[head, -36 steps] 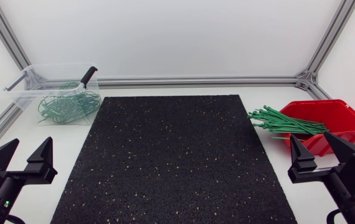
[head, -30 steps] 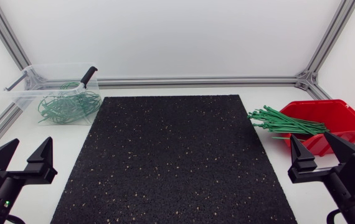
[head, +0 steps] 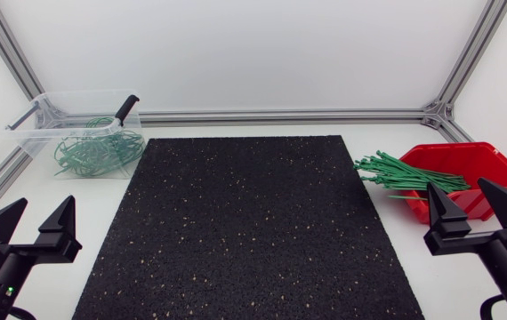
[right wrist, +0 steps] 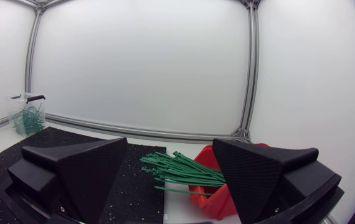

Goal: Take a green cable tie from the red box, thread the tail through the head to close it, then place it in the transparent bin on the left.

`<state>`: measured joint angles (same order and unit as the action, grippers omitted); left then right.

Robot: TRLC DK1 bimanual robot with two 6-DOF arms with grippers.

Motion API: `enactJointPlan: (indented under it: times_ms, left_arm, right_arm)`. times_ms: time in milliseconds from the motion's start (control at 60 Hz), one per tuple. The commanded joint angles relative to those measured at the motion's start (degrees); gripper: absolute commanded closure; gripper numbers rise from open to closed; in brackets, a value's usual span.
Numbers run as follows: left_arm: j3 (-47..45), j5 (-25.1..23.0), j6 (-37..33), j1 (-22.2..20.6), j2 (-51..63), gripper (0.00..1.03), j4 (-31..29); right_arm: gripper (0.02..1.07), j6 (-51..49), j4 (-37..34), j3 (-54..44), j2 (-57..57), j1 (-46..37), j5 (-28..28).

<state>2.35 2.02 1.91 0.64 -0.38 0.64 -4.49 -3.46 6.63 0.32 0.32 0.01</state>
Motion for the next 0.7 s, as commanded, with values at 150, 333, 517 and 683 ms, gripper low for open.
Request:
enactJointPlan:
  times_ms: [150, 333, 517, 683]
  left_arm:
    - [-2.3, 0.4, 0.2, 0.4, -0.3, 0.04, -0.7]
    - [-2.3, 0.4, 0.2, 0.4, -0.3, 0.04, -0.7]
    - [-2.3, 0.4, 0.2, 0.4, -0.3, 0.04, -0.7]
    - [-2.3, 0.4, 0.2, 0.4, -0.3, 0.04, -0.7]
  right_arm:
    - [0.08, 2.9, -3.0, 11.0, 4.3, 0.8, 0.3]
    - [0.09, 3.3, -4.0, 18.9, 13.8, 1.0, 0.6]
    - [0.09, 3.9, -7.6, 27.6, 22.3, 1.0, 0.5]
    - [0.09, 4.6, -17.6, 39.5, 34.5, 0.8, -0.8]
